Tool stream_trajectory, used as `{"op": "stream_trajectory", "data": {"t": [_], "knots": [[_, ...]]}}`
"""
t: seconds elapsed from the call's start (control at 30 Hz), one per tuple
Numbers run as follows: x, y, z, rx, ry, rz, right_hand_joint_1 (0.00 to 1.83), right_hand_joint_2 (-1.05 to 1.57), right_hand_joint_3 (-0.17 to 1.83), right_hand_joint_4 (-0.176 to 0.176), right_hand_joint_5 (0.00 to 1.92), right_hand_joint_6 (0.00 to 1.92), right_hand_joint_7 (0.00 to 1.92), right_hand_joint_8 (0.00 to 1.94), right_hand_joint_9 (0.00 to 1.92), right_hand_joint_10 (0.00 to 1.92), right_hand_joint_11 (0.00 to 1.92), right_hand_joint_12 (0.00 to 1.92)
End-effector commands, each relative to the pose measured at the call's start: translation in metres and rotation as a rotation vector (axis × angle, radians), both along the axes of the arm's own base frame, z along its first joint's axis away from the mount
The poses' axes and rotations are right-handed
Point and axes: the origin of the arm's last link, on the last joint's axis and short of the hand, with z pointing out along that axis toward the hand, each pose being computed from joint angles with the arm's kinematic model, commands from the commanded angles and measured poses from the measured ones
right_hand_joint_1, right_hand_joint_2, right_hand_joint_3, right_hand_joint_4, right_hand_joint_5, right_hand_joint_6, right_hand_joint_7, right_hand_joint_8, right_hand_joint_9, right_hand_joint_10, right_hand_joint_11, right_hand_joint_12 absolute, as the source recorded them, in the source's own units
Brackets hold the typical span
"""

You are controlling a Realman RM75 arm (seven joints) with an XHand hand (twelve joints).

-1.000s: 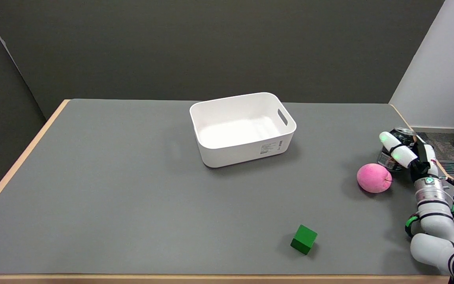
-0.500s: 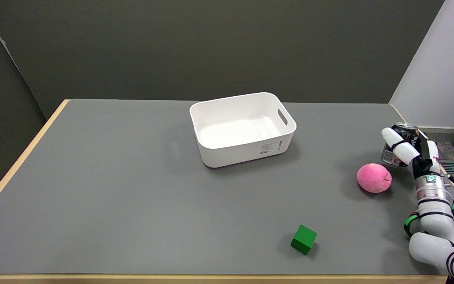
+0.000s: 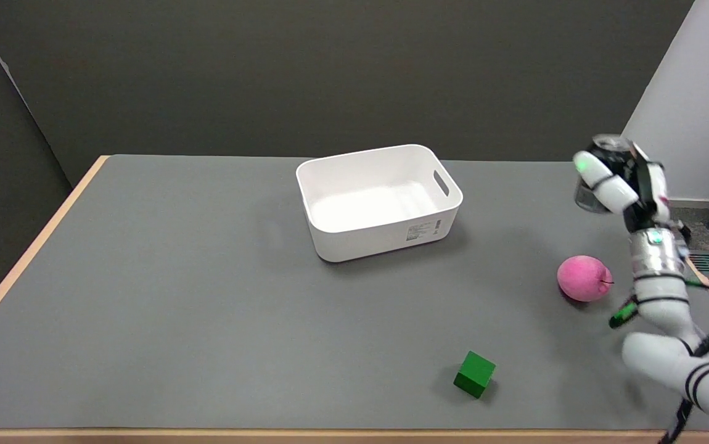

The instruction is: Pick up the black can.

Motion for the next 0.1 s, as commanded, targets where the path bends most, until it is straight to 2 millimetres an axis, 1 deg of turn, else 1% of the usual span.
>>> {"op": "stream_trajectory", "data": {"t": [0.03, 0.07, 0.1], "knots": [[0.137, -0.099, -0.136, 0.412, 0.394, 0.282, 1.15, 1.31, 0.02, -0.155, 0.44, 1.66, 0.78, 1.48, 0.73, 1.37, 0.52, 1.92], [0.139, -0.103, -0.143, 0.428, 0.396, 0.286, 1.15, 1.31, 0.03, -0.156, 0.44, 1.66, 0.78, 1.48, 0.73, 1.37, 0.51, 1.92], [0.14, -0.11, -0.157, 0.465, 0.401, 0.281, 1.15, 1.31, 0.03, -0.157, 0.44, 1.66, 0.78, 1.48, 0.73, 1.38, 0.51, 1.92]]}}
